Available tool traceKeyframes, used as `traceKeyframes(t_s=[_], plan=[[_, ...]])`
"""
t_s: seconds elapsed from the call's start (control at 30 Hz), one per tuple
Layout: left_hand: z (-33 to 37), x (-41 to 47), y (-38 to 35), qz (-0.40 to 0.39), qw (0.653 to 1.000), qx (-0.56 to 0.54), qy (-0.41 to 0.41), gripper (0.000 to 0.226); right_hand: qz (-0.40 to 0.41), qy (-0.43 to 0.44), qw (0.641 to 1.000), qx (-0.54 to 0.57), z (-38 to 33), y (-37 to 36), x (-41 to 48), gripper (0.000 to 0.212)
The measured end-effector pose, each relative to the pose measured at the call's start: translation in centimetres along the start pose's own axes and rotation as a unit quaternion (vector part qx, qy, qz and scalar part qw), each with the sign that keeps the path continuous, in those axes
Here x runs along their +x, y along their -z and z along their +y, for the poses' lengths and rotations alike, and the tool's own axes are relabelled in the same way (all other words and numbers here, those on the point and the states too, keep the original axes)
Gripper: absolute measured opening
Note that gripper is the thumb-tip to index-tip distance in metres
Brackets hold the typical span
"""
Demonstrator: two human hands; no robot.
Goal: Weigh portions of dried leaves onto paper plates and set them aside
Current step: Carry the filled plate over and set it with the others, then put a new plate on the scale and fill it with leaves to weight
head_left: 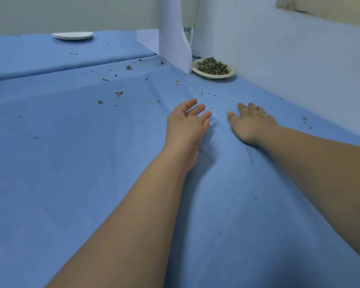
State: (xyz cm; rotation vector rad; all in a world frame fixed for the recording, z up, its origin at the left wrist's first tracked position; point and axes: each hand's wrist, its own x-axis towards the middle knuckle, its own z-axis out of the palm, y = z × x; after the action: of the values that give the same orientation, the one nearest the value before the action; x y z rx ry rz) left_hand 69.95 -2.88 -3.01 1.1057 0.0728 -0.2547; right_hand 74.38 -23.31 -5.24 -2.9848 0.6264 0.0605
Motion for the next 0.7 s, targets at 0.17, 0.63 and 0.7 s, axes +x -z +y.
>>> traceKeyframes(t_s=[0.17, 0.63, 0.7], plan=[[-1.1, -2.2, -1.2, -0.079, 0.936, 0.327, -0.105, 0.043, -0.034, 0.060, 0.998, -0.004, 3.6, 1.8, -9.9, 0.066], [-4.9, -34.0, -10.9, -0.176, 0.894, 0.333, -0.241, 0.045, 0.214, 0.071, 0.966, 0.129, 13.5, 11.4, -44.6, 0.055], [-4.9, -38.6, -12.6, -0.210, 0.883, 0.322, -0.270, 0.042, 0.255, 0.043, 0.945, 0.202, 14.6, 11.7, -50.2, 0.057]])
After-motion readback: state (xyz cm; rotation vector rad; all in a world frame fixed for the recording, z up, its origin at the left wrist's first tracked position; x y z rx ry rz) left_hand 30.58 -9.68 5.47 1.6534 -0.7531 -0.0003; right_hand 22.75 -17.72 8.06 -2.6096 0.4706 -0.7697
